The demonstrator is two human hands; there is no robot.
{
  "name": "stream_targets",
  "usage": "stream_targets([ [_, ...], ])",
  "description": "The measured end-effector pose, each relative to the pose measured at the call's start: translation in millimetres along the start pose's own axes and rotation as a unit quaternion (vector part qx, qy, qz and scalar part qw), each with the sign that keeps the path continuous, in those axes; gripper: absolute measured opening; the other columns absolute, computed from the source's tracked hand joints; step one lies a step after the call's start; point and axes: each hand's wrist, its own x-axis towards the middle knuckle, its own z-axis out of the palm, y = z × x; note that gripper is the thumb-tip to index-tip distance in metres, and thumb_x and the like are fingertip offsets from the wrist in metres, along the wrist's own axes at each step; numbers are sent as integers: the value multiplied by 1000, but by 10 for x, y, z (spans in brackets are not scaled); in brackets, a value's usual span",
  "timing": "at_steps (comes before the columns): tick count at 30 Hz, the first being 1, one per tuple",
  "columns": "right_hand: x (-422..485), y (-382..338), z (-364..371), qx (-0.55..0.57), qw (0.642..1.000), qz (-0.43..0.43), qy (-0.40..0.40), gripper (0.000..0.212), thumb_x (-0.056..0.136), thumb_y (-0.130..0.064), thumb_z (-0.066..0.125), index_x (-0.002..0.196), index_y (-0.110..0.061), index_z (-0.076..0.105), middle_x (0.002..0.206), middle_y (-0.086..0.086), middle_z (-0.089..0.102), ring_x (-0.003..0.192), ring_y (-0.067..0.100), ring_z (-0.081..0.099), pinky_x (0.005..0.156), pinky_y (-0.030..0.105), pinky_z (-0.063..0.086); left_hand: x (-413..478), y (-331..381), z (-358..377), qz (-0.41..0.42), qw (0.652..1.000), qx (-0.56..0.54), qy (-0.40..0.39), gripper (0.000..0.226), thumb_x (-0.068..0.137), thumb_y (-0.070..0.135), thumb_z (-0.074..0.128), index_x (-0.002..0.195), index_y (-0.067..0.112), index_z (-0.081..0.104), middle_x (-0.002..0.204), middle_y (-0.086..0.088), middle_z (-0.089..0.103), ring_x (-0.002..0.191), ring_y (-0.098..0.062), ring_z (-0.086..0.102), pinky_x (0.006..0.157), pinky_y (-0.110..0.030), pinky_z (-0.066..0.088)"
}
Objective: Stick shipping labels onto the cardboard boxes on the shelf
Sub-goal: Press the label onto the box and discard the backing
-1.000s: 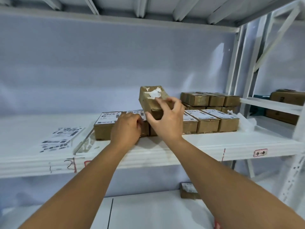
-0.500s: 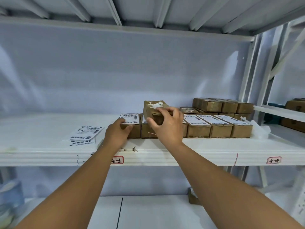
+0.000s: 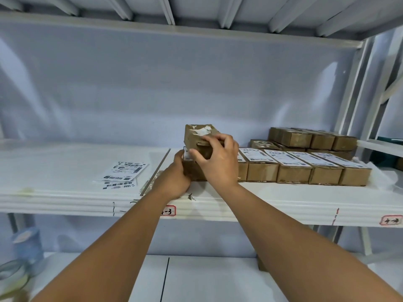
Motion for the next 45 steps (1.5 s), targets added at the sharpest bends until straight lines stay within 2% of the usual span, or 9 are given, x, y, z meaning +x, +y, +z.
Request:
stream_targets([
  [5,24,-61,29,14,1000,-8,1,48,78,-50,70,119,-27,64,125,-3,45,126,19,34,92,25,38,77,-42,-27,-61,990,-121,-49,84,86,4,45,150,27,-3,153,13,26,81,-17,59,52,-24,41],
  [10,31,-126,32,23,999,-4,-26,49,79,-53,68,122,-30,62,126,-5,42,127,17,32,94,24,37,89,-65,-64,-98,969,-225,26,74,88,-1,39,149,27,10,153,3,29,122,-23,47,78,-33,44],
  [14,-30,-215,86,22,997,4,-73,53,79,-57,65,125,-31,59,128,-5,42,128,17,31,96,26,38,50,-110,-149,-118,883,-401,213,30,96,20,40,122,30,47,122,-4,59,93,-17,58,78,-34,46],
  [16,-88,-253,143,15,997,-15,-73,55,79,-57,65,126,-29,59,128,-4,43,127,18,32,98,27,37,9,-160,-188,-76,855,-457,235,19,97,26,41,108,29,56,114,3,61,101,-15,59,85,-33,48],
  [21,-177,-344,273,27,994,-96,-51,40,86,-31,67,123,-17,63,125,4,53,125,25,39,92,23,31,-15,-275,-295,57,901,-395,171,27,94,44,45,108,27,62,108,6,66,108,-15,61,93,-34,48],
  [25,-170,-324,316,65,989,-112,-73,41,88,-8,60,128,-11,58,134,9,46,122,24,48,96,28,42,54,-368,-366,22,900,-406,157,23,94,18,55,116,25,54,116,-3,62,108,-20,60,95,-34,49],
  [35,-166,-285,416,17,980,-168,-108,39,87,-7,63,125,-10,58,127,13,48,102,29,60,77,42,56,40,-419,-321,16,920,-301,249,21,98,11,44,104,26,58,110,0,60,104,-20,58,86,-31,50],
  [41,-184,-224,460,-76,984,-163,-9,24,75,-23,70,96,-12,72,86,6,69,84,30,64,81,39,52,62,-401,-303,-28,950,-243,192,25,92,8,48,100,25,64,110,0,64,102,-20,58,91,-35,49],
  [45,-205,-208,437,-64,989,-115,-67,22,83,-20,61,100,-11,72,92,9,68,91,31,61,85,38,48,38,-349,-333,-74,953,-236,176,30,87,9,47,101,26,67,110,-1,66,99,-21,60,86,-34,50],
])
